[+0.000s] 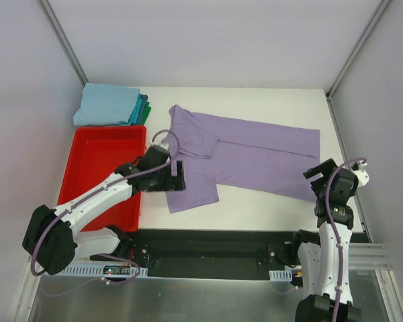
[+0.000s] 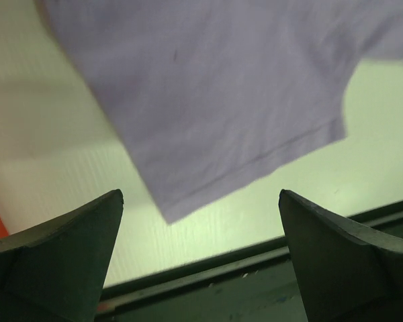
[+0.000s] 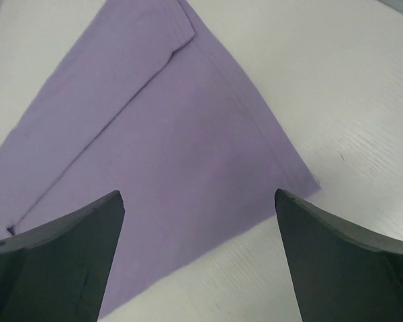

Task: Fold and stack the t-shirts
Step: Grap the side of the flattened tshirt closest away from the robot with both arms

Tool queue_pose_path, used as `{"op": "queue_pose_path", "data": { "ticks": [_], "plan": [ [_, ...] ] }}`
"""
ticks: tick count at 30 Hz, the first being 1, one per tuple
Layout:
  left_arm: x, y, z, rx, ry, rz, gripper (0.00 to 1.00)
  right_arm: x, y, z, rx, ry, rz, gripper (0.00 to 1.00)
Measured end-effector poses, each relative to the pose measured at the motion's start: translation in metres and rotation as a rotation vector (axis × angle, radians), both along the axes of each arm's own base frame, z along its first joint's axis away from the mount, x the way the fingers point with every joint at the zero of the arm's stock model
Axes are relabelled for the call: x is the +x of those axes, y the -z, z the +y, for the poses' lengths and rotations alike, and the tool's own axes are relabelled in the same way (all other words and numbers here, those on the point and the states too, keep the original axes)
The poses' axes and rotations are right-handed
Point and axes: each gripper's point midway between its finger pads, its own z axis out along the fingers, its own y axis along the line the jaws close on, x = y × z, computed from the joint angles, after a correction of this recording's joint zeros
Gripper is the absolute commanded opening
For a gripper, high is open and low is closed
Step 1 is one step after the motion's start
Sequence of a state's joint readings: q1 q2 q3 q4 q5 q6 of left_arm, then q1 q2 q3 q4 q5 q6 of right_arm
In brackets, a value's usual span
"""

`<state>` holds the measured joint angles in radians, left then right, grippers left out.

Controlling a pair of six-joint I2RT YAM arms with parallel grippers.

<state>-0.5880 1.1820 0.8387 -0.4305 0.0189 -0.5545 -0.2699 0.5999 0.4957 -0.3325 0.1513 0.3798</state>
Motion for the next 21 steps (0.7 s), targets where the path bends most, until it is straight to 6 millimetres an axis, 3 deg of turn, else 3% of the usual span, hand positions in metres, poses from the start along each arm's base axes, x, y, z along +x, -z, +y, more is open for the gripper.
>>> {"op": "queue_pose_path", "data": {
  "ticks": [2, 6, 9, 16, 21],
  "plan": [
    [-0.038, 0.035, 0.005, 0.030, 0.001, 0.101, 0.99, -0.011, 0.008, 0.005, 0.008, -0.013, 0.032, 0.96],
    [-0.079, 0.064, 0.009, 0.054, 0.004, 0.201, 0.99, -0.023, 0.013, 0.007, -0.004, -0.019, 0.029, 0.96],
    [-0.083, 0.069, 0.008, 0.047, -0.023, 0.224, 0.94, -0.028, 0.024, 0.009, 0.001, -0.020, 0.056, 0.96],
    [-0.089, 0.091, 0.005, 0.098, -0.043, 0.301, 0.70, -0.032, 0.032, 0.010, 0.007, -0.030, 0.094, 0.96],
    [-0.083, 0.093, 0.003, 0.116, -0.065, 0.296, 0.55, -0.032, 0.038, 0.013, 0.018, -0.051, 0.124, 0.96]
  ]
}}
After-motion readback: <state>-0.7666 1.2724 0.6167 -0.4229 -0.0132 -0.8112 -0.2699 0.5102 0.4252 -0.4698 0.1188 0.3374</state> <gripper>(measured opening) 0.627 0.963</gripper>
